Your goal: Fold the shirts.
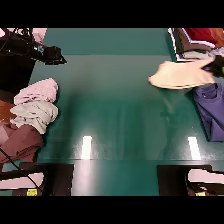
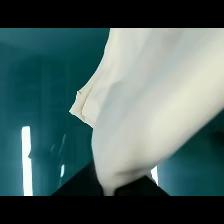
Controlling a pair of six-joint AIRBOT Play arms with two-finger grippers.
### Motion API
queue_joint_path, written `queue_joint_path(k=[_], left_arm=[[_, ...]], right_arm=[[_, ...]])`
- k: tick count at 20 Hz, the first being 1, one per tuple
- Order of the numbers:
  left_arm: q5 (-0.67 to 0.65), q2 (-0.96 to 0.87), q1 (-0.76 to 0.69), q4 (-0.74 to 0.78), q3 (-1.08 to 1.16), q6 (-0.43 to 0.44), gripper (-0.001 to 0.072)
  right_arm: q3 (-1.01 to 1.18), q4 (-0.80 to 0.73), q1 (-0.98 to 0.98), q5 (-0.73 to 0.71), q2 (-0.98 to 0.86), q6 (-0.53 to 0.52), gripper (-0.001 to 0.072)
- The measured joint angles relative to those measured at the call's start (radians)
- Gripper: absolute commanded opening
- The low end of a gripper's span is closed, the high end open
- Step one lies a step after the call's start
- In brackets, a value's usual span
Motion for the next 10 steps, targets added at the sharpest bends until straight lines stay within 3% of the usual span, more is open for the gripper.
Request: queue_joint_path(k=[10], left_arm=[[0.000,0.000,0.000,-0.039,0.000,-0.002,0.0028]], right_arm=[[0.077,-0.017,-0.192,-0.129,0.022,0.008,0.0010]])
